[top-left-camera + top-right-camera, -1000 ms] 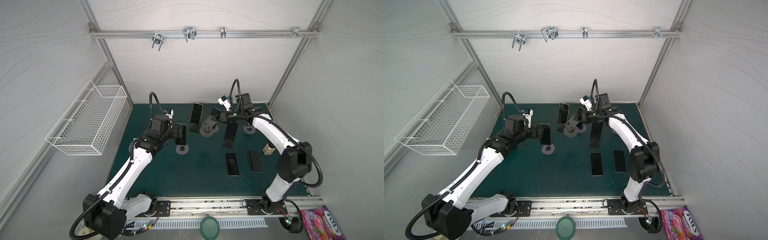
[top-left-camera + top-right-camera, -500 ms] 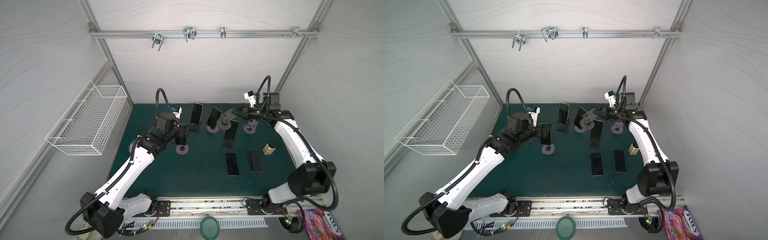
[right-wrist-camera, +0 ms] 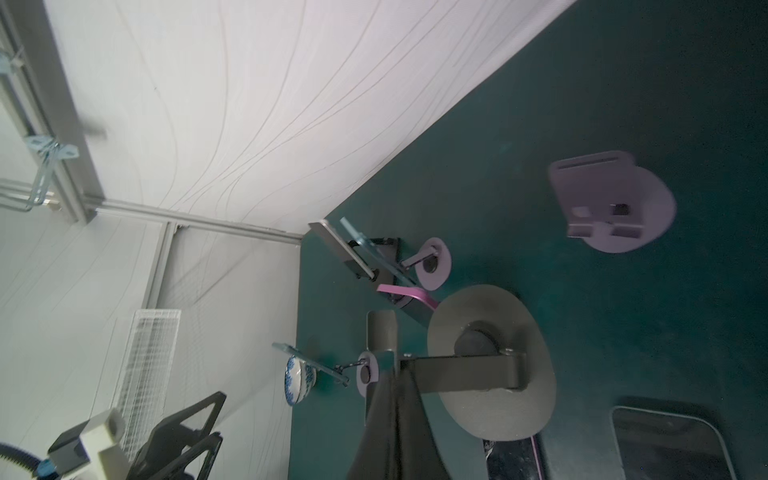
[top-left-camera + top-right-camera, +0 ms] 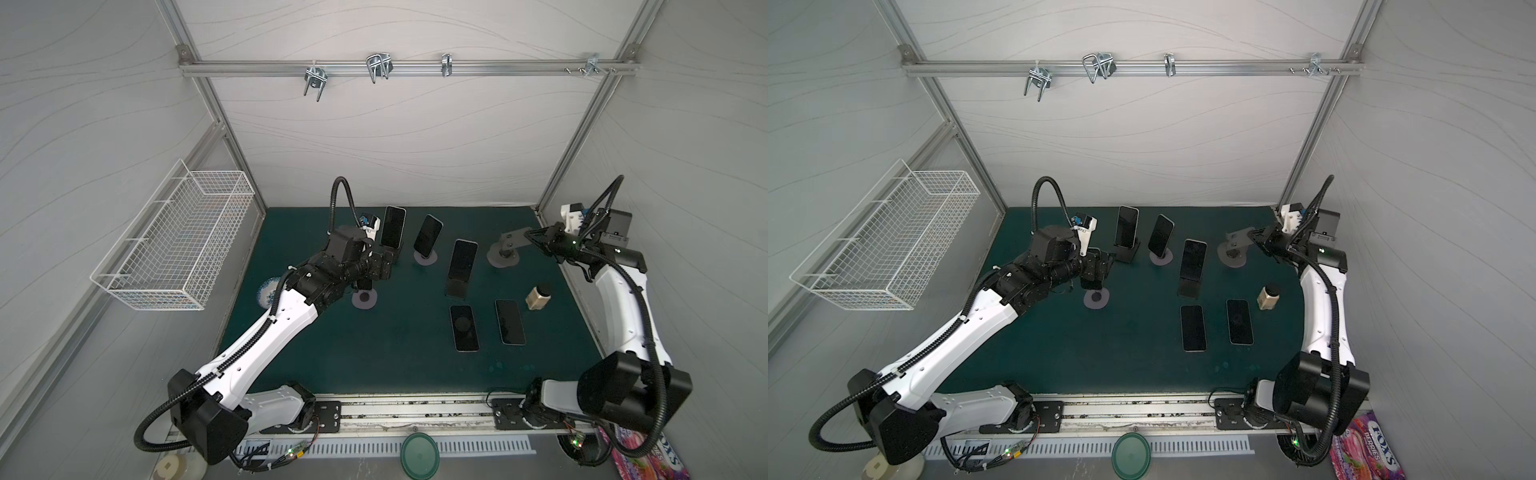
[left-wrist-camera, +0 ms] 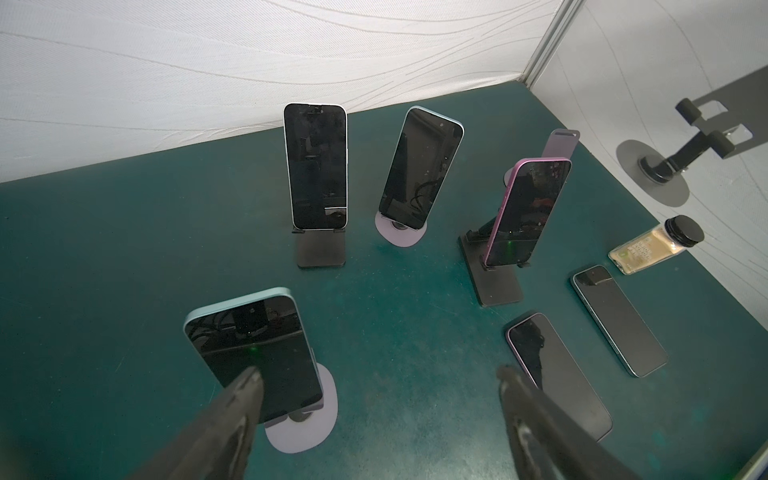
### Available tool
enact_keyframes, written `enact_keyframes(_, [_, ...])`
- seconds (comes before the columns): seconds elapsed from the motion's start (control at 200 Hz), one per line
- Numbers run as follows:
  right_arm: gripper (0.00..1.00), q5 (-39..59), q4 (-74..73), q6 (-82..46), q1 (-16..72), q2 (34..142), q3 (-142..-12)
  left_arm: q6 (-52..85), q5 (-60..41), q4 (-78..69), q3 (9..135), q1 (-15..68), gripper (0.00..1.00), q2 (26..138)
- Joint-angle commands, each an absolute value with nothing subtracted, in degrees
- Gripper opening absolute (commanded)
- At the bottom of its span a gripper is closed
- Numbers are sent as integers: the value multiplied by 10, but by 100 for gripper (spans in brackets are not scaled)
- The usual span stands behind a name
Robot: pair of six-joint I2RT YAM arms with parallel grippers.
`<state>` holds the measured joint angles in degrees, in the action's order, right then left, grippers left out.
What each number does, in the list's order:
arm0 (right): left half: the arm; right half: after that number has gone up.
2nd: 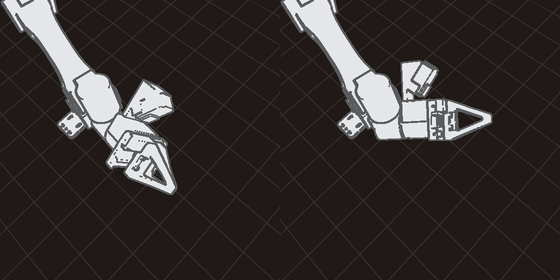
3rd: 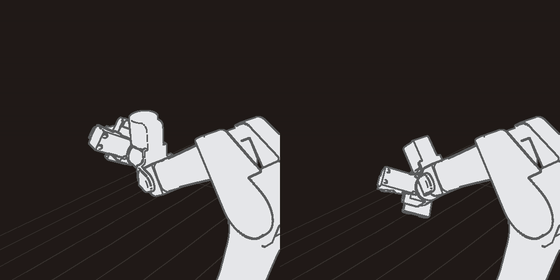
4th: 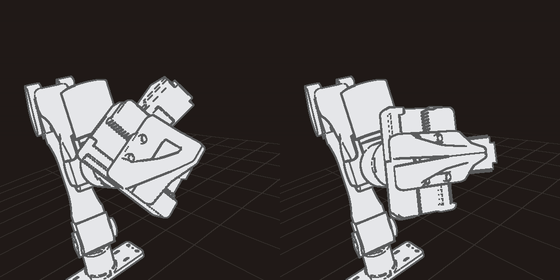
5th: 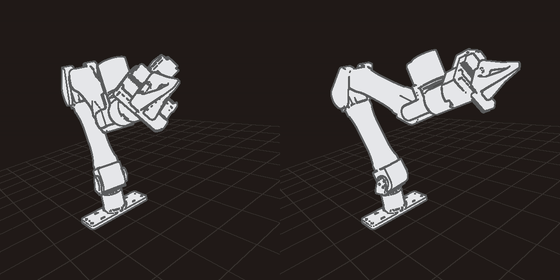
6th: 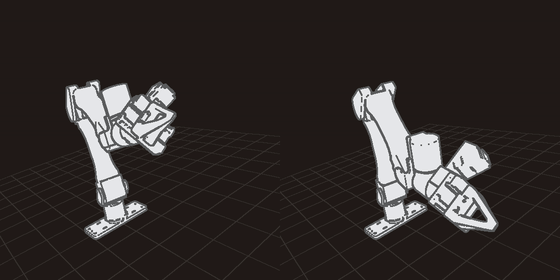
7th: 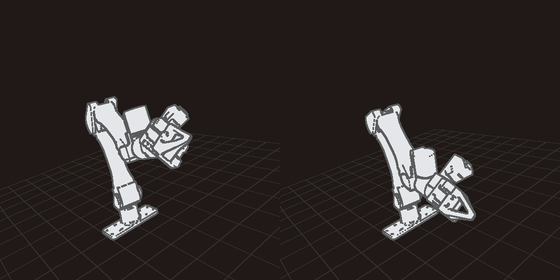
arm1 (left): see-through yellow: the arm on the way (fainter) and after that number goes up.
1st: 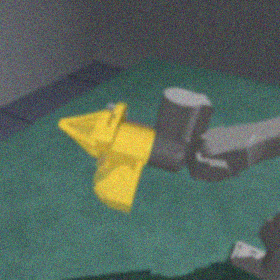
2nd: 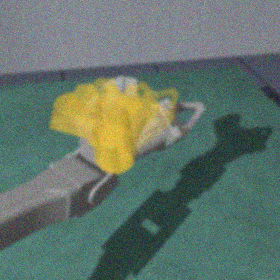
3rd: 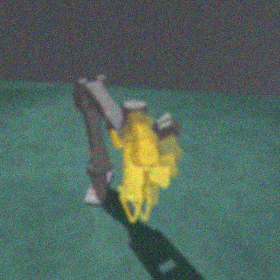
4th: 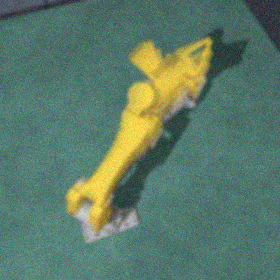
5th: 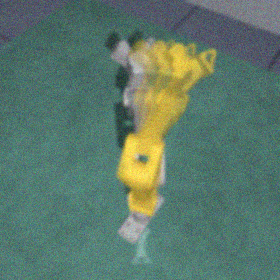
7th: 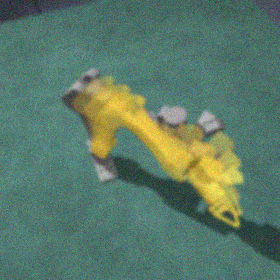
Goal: Remove the phone from the phone stand
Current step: 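Lower the held grey stand toward the table near the small jar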
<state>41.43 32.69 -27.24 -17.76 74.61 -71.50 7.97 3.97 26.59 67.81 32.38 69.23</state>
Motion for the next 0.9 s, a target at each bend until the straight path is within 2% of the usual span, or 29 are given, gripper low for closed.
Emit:
enact_keyframes(0.0, [0, 395, 295, -279, -197, 736, -680, 83, 34, 254, 699, 325, 89, 695])
enact_keyframes(0.43, [0, 398, 119, -279, -199, 791, -583, 70, 43, 257, 686, 326, 90, 679])
enact_keyframes(0.895, [0, 448, 55, -240, -198, 847, -528, 69, 46, 254, 686, 326, 90, 684])
